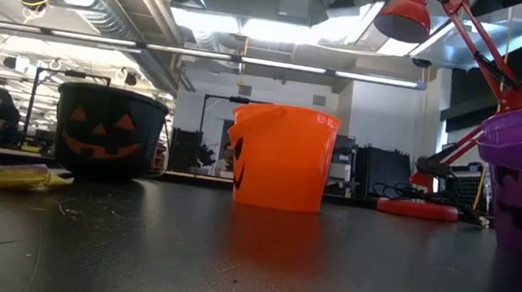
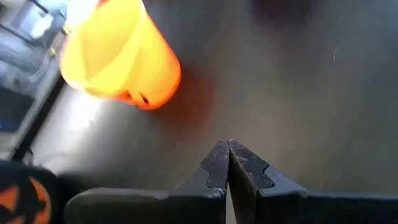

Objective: Sort candy
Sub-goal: Put the yellow candy into the purple bucket

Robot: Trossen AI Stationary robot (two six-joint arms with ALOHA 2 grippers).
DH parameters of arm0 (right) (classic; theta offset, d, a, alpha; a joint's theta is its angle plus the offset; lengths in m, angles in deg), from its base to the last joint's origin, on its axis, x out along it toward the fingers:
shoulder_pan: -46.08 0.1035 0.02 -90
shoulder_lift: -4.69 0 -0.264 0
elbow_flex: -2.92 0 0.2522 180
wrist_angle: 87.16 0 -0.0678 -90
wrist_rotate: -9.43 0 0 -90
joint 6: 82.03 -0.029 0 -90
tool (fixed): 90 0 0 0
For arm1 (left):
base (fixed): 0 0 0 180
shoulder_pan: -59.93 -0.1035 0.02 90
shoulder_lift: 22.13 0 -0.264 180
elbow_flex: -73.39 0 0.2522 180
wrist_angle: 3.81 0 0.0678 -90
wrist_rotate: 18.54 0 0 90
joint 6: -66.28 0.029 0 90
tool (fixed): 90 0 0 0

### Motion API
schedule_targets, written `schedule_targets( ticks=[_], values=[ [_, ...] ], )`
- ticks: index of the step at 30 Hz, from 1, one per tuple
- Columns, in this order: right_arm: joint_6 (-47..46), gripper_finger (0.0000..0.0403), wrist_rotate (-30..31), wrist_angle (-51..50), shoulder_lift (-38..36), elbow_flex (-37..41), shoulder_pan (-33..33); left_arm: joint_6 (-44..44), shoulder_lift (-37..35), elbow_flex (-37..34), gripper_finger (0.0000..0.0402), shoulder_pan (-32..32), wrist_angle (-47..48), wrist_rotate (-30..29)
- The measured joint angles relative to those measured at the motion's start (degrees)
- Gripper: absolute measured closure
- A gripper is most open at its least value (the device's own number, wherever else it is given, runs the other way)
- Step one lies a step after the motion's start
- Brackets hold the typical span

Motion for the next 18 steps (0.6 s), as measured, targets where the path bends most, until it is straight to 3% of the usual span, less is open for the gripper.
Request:
schedule_targets(
  ticks=[14,18],
  values=[
    [0.6,0.0260,0.0,-0.1,0.0,0.0,0.0,-18.4,-0.1,-13.2,0.0400,0.1,1.7,18.7],
    [0.8,0.0260,0.0,-0.1,0.0,0.0,0.0,-21.9,-0.1,-17.2,0.0369,0.2,-1.7,23.0]
  ],
)
